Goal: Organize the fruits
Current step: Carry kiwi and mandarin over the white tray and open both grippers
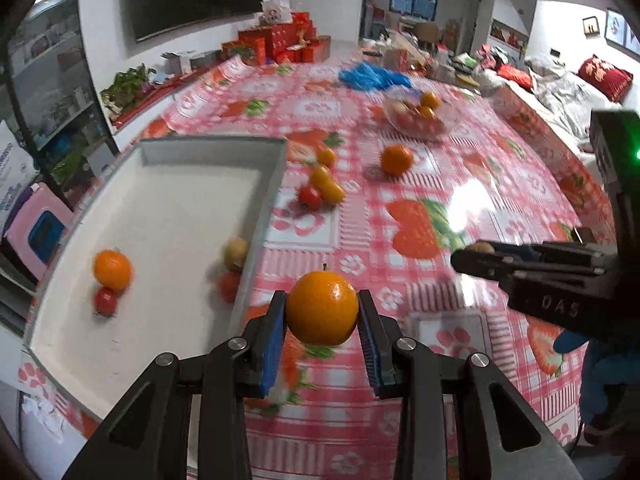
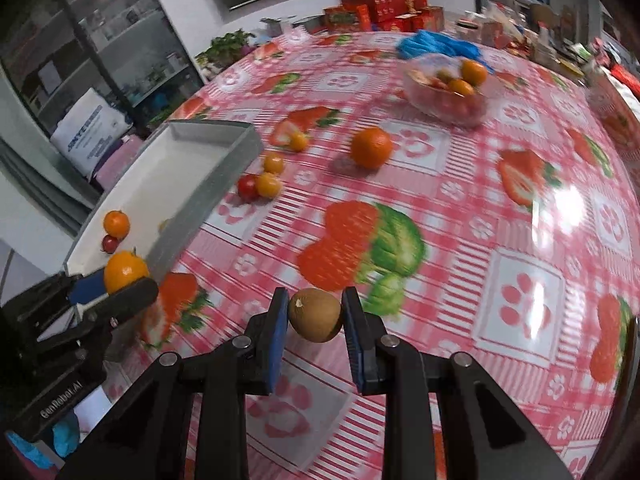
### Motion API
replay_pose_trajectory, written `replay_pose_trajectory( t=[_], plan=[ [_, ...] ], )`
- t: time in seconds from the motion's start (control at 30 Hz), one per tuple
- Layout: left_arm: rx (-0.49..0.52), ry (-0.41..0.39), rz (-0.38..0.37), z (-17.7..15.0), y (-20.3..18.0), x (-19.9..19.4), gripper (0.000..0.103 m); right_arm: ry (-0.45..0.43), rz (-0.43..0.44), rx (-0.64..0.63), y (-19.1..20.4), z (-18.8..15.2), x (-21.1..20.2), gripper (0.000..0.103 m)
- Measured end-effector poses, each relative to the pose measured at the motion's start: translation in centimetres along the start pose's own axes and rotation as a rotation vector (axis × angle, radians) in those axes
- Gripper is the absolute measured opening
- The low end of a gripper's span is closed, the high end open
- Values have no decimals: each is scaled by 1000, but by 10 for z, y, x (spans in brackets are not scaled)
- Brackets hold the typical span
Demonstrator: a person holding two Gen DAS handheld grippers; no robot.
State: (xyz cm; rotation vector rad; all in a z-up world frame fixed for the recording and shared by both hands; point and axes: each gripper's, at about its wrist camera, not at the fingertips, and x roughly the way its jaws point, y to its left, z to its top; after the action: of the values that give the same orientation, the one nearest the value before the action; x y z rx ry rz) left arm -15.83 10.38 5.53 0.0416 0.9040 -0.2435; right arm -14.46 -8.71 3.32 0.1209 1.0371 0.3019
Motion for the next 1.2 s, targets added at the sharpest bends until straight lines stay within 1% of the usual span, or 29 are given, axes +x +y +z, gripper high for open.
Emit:
replay_pose_trajectory(
  t=[0.1, 0.27, 0.43, 0.6, 0.83, 1.1, 1.17, 1.2],
  plan=[
    [-27, -24, 22, 7, 17, -6, 36, 3, 20, -33, 18, 12, 5, 29],
    [-76, -48, 91, 13, 52, -7, 36, 1, 50, -90, 52, 33, 12, 29],
    [-133, -47, 151, 10, 86, -3, 36, 14, 88, -140, 86, 51, 24, 29],
    [-170, -31, 190, 6, 108, 6, 36, 41, 116, -176, 114, 60, 42, 29],
    [-196, -7, 205, -1, 123, 17, 36, 68, 120, -216, 136, 66, 59, 30],
    [-188, -4, 209, -4, 123, 21, 36, 100, 104, -235, 141, 63, 71, 30],
    [-188, -4, 211, -4, 123, 21, 36, 101, 104, -236, 142, 63, 71, 32],
    [-187, -4, 209, -4, 123, 21, 36, 101, 104, -236, 142, 62, 71, 34]
  ],
)
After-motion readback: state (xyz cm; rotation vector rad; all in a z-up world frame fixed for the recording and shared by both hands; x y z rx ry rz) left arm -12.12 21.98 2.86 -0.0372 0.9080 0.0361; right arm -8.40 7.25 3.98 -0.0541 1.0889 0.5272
